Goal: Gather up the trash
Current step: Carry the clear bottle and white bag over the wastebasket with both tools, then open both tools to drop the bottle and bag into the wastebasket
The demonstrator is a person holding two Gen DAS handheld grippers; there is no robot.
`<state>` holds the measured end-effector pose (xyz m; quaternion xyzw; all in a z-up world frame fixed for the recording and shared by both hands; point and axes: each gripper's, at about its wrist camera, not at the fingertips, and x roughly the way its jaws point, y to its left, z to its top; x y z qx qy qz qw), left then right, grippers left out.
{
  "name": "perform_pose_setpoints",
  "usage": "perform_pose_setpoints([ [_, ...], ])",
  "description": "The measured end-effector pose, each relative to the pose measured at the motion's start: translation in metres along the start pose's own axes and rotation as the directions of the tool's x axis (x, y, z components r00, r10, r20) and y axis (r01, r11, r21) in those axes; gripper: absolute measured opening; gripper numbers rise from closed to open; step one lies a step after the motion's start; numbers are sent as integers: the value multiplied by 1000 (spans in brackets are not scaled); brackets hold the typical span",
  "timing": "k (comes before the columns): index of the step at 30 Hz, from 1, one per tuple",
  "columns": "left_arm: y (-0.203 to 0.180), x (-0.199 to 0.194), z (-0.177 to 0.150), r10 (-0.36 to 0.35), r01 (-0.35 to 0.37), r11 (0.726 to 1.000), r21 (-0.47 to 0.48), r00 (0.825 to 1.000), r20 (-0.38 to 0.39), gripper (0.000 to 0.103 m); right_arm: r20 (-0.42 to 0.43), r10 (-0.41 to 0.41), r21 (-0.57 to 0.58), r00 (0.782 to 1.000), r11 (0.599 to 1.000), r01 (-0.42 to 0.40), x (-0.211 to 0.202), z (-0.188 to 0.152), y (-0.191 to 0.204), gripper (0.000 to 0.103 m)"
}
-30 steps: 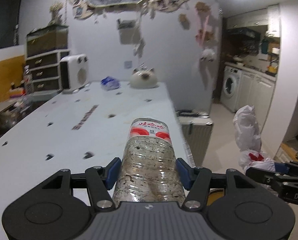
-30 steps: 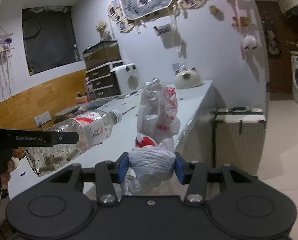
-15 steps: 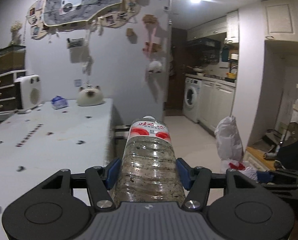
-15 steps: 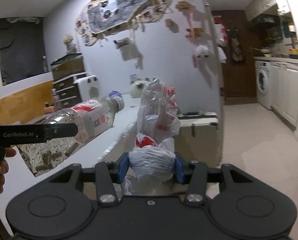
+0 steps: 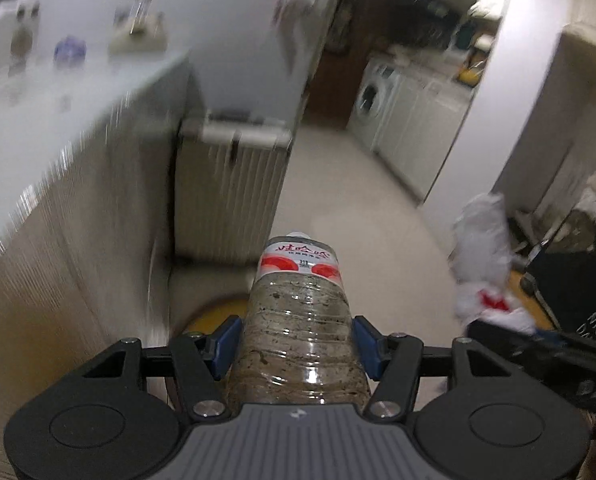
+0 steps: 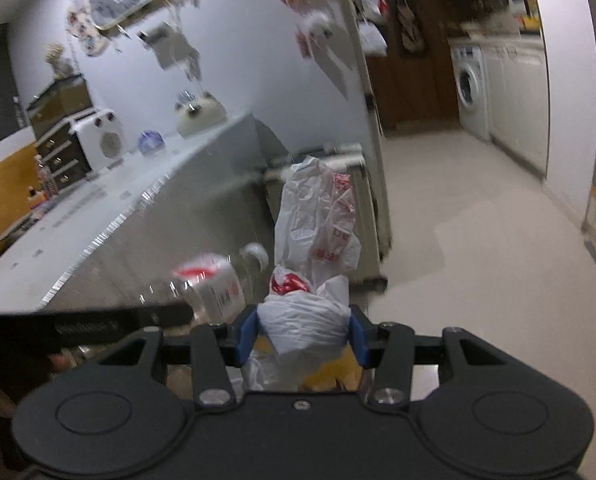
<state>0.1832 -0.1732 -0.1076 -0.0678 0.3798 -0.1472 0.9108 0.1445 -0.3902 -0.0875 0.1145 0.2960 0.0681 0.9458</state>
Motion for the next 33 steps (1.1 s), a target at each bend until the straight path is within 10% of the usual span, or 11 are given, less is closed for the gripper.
perform_pose_setpoints([
  [13,58,132,-23,66,-91,989,-115,977,-204,63,-257,25,100,966,995,1,110,-27,-19,48],
  [17,66,138,-30,113,-133,987,-88,973,-200,87,-290,45,113,956,994,-13,132,-26,-19,48],
  [23,80,122,-34,161,-181,979,-95,969,-190,92,-349,81,132,934,991,-37,170,-24,-11,49],
  [33,90,117,-41,209,-231,971,-63,947,-245,99,-469,7,54,883,998,20,206,-42,1,85],
])
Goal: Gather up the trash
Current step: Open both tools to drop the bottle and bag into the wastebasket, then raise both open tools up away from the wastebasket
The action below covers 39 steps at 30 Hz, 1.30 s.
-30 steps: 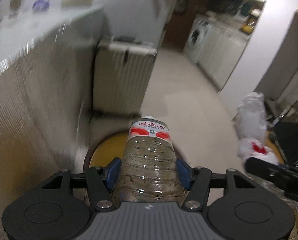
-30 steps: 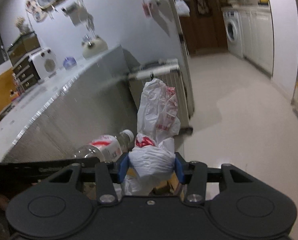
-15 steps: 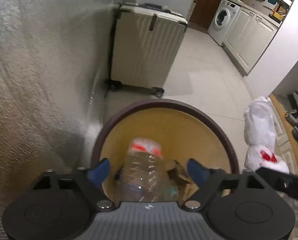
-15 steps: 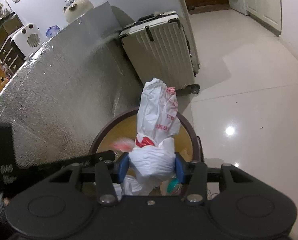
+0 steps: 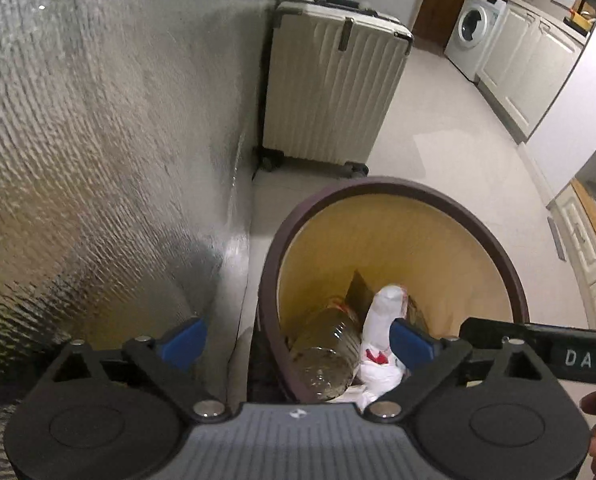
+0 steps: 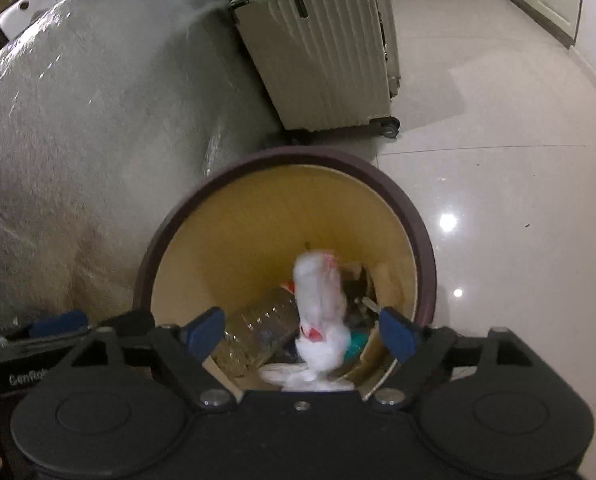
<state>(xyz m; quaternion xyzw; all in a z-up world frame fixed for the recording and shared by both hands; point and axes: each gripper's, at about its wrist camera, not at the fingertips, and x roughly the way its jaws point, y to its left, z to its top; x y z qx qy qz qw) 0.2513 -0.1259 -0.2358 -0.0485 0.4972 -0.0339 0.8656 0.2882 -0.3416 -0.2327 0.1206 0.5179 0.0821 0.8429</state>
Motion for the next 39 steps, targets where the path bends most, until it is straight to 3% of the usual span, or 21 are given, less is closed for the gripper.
perform_pose_setpoints([
  [4,-3,-1,2,-8,8,1000,6,1000,-14,103,7,-25,-23,1000,999,25,-11,-5,2,86],
  [7,-6,-6,3,-12,13,1000,8,1000,-15,103,21,-42,-32,999,999,42,-23,-8,1,93],
  [16,-13,-45,6,-35,34,999,18,999,26,103,125,-69,-16,990,997,71,-72,-12,-4,101],
  [27,-28,-129,13,-94,85,994,63,985,148,103,300,-75,-28,951,996,88,-163,-14,13,103],
  [39,-17,-220,12,-93,67,991,112,963,253,103,421,-69,-39,904,995,93,-239,-25,45,103],
])
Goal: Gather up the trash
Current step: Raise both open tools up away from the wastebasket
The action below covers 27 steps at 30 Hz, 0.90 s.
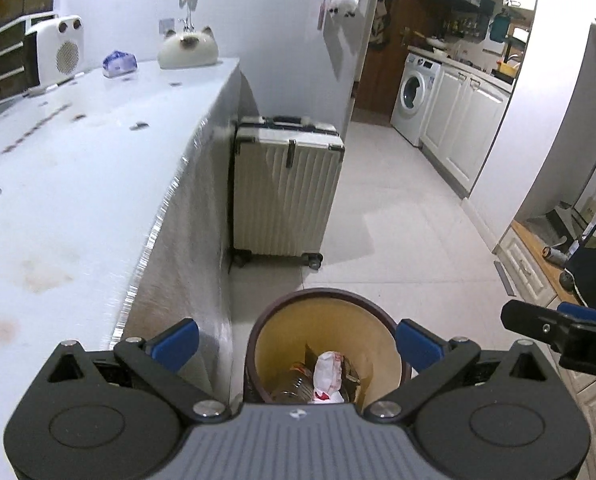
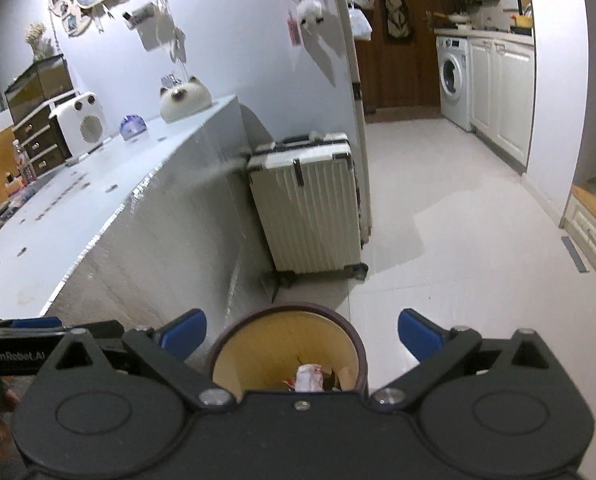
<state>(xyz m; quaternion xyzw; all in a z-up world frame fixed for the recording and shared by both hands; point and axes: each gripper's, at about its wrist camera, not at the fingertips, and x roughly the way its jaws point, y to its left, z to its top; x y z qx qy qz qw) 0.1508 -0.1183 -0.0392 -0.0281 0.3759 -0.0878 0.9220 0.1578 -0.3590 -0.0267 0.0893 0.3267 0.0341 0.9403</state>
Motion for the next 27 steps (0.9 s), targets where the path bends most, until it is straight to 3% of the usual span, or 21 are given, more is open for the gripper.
perform_pose_setpoints([
  [8,12,-43,2,-2,1,999,51,1000,28,103,27,-30,-23,999,999,30,-34,2,25,103],
  [16,29,-70,-7,-53,54,997,61,999,-6,103,23,-60,-45,998,997,61,-56,-4,44,103],
  [21,40,-83,-12,-8,8,998,63,1000,-6,103,-10,-32,-25,999,999,32,-66,-7,50,103],
  [27,53,-92,-22,14,-13,999,42,999,-29,103,-22,-57,-35,998,998,56,-76,-14,60,103],
])
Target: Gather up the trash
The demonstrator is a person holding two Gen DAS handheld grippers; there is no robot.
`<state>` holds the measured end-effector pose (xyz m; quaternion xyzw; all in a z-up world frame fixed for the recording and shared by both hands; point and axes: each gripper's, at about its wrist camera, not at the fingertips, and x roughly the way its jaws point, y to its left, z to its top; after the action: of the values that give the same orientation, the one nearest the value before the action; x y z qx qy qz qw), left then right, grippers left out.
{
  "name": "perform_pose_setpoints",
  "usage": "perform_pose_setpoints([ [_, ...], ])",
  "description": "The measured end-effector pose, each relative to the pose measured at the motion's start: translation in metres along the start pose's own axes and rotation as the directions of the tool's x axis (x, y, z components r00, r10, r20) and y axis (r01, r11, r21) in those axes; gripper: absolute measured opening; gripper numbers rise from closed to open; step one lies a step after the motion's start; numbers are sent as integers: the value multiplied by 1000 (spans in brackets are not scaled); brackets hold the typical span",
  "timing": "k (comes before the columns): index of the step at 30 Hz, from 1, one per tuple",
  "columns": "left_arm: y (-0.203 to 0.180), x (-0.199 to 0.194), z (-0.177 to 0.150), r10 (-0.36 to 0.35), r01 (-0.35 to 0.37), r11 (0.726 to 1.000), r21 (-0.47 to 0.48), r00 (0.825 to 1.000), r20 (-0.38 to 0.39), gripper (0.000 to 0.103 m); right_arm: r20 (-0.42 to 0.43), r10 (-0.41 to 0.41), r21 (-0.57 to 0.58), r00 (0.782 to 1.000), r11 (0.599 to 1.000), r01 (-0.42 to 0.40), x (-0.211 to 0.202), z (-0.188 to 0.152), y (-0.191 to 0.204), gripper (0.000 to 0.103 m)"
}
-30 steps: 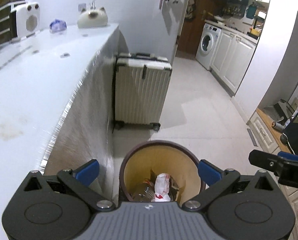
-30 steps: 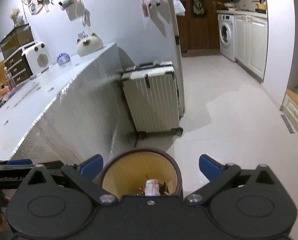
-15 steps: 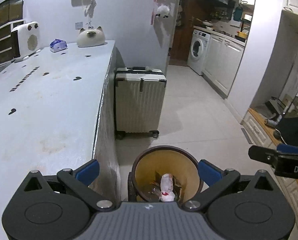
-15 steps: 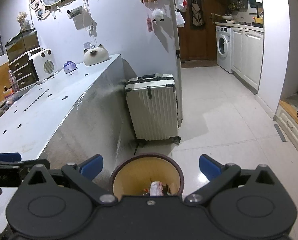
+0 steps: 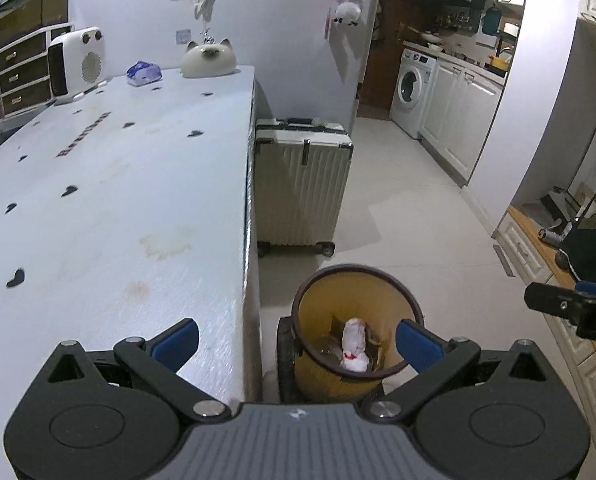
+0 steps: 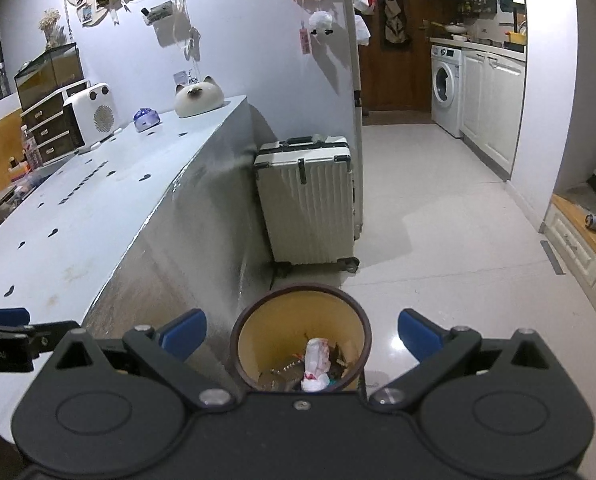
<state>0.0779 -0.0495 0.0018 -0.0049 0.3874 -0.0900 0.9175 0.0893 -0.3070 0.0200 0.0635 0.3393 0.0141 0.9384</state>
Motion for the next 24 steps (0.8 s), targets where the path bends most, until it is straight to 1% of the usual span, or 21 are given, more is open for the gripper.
perform_pose_setpoints([
  [4,6,-3,-8,29,-29,999,-13,1000,-12,103,-20,-34,-24,999,999,33,-2,-7,8,103],
  [10,11,-3,-15,32,-34,999,-40,999,-35,103,-45,-89,-29,995,996,88,-1,-15,12,103],
  [18,8,-4,-17,43,-44,999,-29,998,-42,103,-91,-104,-9,990,995,103,1,-22,12,103],
  [24,5,-3,-17,47,-48,999,-19,998,-47,103,-104,-111,-10,988,994,111,4,-24,12,103],
])
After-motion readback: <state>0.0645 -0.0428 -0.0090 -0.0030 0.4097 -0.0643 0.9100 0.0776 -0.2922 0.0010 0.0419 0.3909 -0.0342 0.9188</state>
